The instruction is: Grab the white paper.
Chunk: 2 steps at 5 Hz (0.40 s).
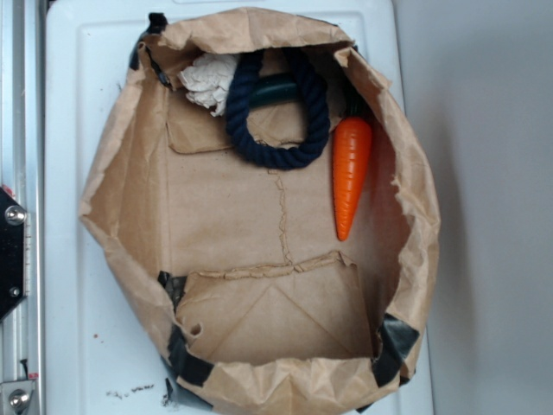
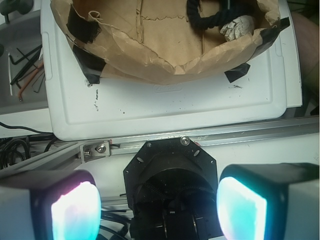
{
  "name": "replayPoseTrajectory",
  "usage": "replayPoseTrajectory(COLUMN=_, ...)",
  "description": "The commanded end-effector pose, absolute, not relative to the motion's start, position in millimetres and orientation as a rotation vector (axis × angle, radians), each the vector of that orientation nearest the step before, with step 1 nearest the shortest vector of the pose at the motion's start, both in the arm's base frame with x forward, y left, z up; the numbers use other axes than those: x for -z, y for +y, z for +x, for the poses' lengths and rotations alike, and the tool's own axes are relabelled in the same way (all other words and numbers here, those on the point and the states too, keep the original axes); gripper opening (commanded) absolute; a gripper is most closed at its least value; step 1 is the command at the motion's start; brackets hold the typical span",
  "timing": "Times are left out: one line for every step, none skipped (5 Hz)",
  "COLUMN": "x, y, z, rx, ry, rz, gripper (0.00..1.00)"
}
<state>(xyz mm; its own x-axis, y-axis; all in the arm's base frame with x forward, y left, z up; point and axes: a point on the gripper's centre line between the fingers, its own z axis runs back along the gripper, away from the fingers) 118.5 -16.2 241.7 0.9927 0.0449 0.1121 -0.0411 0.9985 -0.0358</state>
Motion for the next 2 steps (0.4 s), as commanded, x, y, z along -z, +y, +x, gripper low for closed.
replayPoseTrajectory(x=-241.7, y=-16.2, z=118.5, rx=-0.043, ry=-0.113, rz=-0.033, gripper=1.0)
replayPoseTrajectory(x=-233.5, y=-14.1, z=145.1, rx=-0.012, ry=-0.147, rz=-0.028, gripper=1.0)
